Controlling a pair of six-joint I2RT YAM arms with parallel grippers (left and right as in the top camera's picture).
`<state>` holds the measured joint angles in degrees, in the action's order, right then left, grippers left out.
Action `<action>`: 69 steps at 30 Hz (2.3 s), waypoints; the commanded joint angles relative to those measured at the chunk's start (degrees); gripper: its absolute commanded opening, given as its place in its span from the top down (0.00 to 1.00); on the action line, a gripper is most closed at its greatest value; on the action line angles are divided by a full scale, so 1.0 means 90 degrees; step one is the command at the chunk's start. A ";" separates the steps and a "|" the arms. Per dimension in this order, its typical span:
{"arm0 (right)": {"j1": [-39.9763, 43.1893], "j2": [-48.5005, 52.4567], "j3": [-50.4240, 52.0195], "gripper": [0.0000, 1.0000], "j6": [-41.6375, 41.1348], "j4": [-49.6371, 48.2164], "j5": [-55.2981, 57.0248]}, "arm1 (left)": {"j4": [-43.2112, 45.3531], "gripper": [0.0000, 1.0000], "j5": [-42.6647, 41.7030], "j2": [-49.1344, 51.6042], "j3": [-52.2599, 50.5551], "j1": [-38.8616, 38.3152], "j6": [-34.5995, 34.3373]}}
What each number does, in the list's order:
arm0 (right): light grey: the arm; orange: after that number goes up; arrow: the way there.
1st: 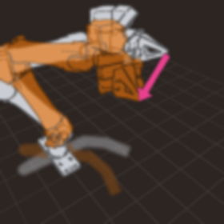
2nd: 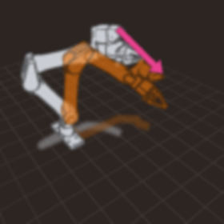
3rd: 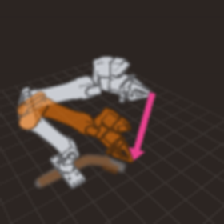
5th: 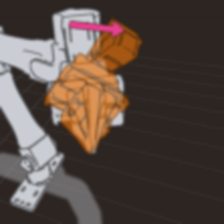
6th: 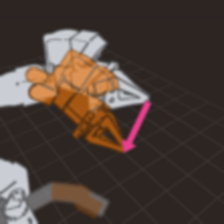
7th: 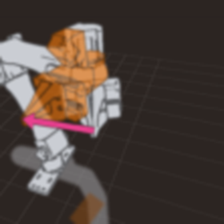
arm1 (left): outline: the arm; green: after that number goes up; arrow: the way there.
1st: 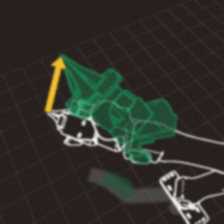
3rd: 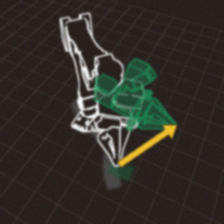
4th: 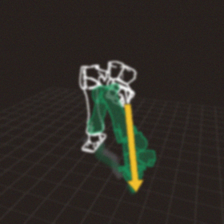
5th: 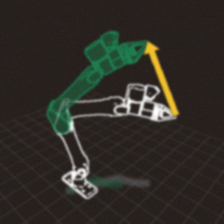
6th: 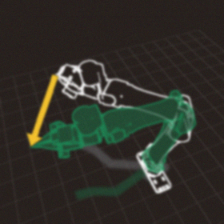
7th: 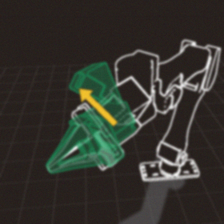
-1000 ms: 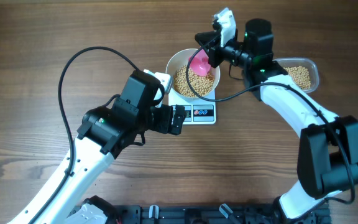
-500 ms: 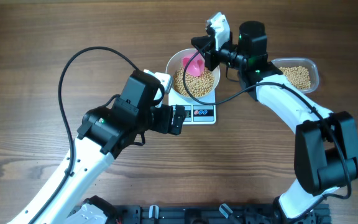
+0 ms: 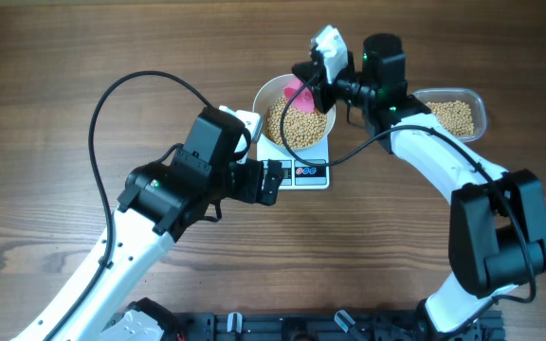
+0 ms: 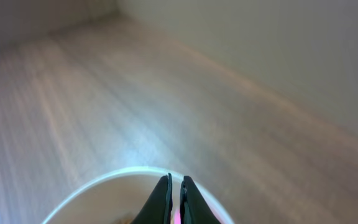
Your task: Scoop item into bowl and weigh 150g on scale
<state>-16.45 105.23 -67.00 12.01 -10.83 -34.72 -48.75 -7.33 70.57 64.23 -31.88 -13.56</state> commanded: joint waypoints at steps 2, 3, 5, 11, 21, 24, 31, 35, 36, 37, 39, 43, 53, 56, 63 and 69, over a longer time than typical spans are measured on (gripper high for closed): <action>-0.0029 0.0119 -0.0066 0.96 0.0197 0.0364 -0.0148 | 0.0015 0.00 0.0058 -0.0005 -0.0017 -0.0029 0.0131; -0.0029 0.0119 -0.0066 0.96 0.0143 0.0369 -0.0151 | 0.0015 0.00 0.0058 -0.0005 -0.0017 -0.0029 0.0131; -0.0029 0.0117 -0.0066 0.96 0.0143 0.0369 -0.0187 | 0.0015 0.00 0.0058 -0.0005 -0.0017 -0.0029 0.0131; -0.0029 0.0117 -0.0066 0.96 -0.0279 0.0374 -0.0537 | 0.0015 0.00 0.0058 -0.0005 -0.0017 -0.0029 0.0131; -0.0022 0.0117 -0.0066 0.96 -0.0969 0.0505 -0.0937 | 0.0015 0.00 0.0058 -0.0005 -0.0017 -0.0029 0.0131; -0.0022 0.0117 -0.0066 0.96 -0.1027 0.0559 -0.1163 | 0.0015 0.00 0.0058 -0.0005 -0.0017 -0.0029 0.0131; -0.0022 0.0117 -0.0066 0.96 -0.1018 0.1088 -0.1307 | 0.0015 0.00 0.0058 -0.0005 -0.0017 -0.0029 0.0131; -0.0022 0.0117 -0.0066 0.96 -0.1020 0.1241 -0.1581 | 0.0015 0.00 0.0058 -0.0005 -0.0017 -0.0029 0.0131; -0.0022 0.0117 -0.0066 0.96 -0.1022 0.1248 -0.1690 | 0.0015 0.00 0.0058 -0.0005 -0.0017 -0.0029 0.0131; -0.0022 0.0117 -0.0066 0.96 -0.1020 0.1248 -0.1807 | 0.0015 0.00 0.0058 -0.0005 -0.0017 -0.0029 0.0131; -0.0022 0.0117 -0.0066 0.96 -0.1025 0.1246 -0.1894 | 0.0015 0.00 0.0058 -0.0005 -0.0017 -0.0029 0.0131; -0.0007 0.0117 -0.0066 0.96 -0.1166 0.1241 -0.2035 | 0.0015 0.00 0.0058 -0.0005 -0.0017 -0.0029 0.0131; 0.0627 0.0117 -0.0066 0.96 -0.3055 0.0865 -0.3038 | 0.0015 0.00 0.0058 -0.0005 -0.0017 -0.0029 0.0131; 0.0857 0.0117 -0.0066 0.96 -0.3551 0.0746 -0.3031 | 0.0015 0.00 0.0058 -0.0005 -0.0017 -0.0029 0.0131; 0.1195 0.0117 -0.0066 0.96 -0.4252 0.0661 -0.2987 | 0.0015 0.00 0.0058 -0.0005 -0.0017 -0.0029 0.0131; 0.1372 0.0117 -0.0066 0.96 -0.5770 0.0100 -0.2956 | 0.0015 0.00 0.0058 -0.0005 -0.0017 -0.0029 0.0131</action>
<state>-5.02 105.23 -67.00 -29.02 -7.38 -59.64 -48.77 -7.35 70.57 64.23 -31.88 -13.54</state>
